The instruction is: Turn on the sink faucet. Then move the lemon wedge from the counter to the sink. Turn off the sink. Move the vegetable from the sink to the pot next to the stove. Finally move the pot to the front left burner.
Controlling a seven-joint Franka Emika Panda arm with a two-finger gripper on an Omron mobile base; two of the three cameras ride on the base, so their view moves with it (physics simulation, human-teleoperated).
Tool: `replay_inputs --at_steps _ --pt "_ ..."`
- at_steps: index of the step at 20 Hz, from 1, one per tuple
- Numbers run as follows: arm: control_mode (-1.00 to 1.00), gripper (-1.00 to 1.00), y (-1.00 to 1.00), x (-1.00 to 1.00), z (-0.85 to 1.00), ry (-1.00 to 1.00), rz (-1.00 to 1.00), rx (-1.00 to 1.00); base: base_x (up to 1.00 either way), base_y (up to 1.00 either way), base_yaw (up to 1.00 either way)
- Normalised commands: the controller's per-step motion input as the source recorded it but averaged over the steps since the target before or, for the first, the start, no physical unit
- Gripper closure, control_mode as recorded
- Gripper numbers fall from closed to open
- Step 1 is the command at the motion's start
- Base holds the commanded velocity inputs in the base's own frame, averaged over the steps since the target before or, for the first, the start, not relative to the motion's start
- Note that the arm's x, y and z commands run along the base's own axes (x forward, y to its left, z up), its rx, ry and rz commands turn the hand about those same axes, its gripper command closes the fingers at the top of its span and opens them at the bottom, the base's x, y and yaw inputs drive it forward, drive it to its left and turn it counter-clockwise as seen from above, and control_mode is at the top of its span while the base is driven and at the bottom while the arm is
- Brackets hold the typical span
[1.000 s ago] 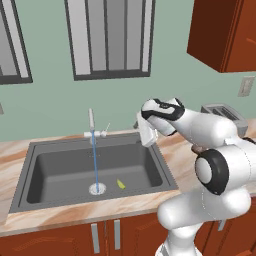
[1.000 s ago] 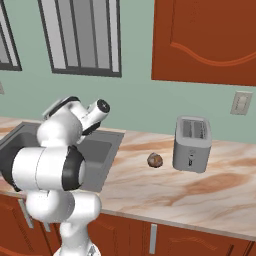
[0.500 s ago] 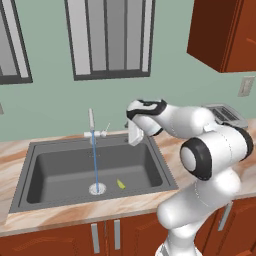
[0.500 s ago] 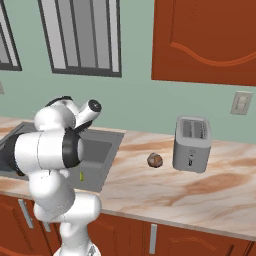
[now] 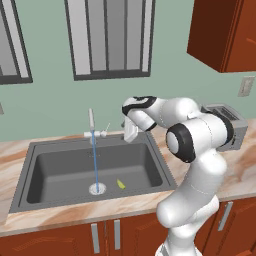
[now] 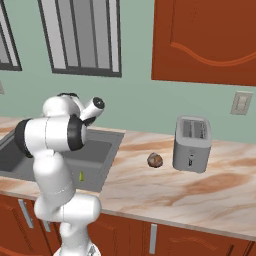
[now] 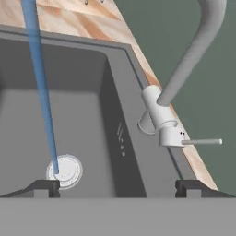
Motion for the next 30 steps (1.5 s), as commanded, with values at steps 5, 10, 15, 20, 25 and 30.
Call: replay_inputs --at_steps 5,10,15,20,25,30 --pt "-1.00 -1.00 0.00 0.27 -0.11 0.05 0.00 0.03 0.00 0.00 0.00" --pt "-1.00 -1.00 0.08 0.17 -0.07 0.01 0.00 0.03 0.00 0.00 0.00" --pt "-1.00 -1.00 0.13 0.25 -0.05 0.01 0.00 0.05 0.00 0.00 0.00" --pt "-1.00 -1.00 0.15 0.27 -0.14 0.01 0.00 0.05 0.00 0.00 0.00" --pt "-1.00 -1.00 0.16 0.19 -0.13 0.01 0.00 0.05 0.00 0.00 0.00" --pt "-1.00 -1.00 0.17 0.20 -0.14 0.02 0.00 0.04 0.00 0.00 0.00"
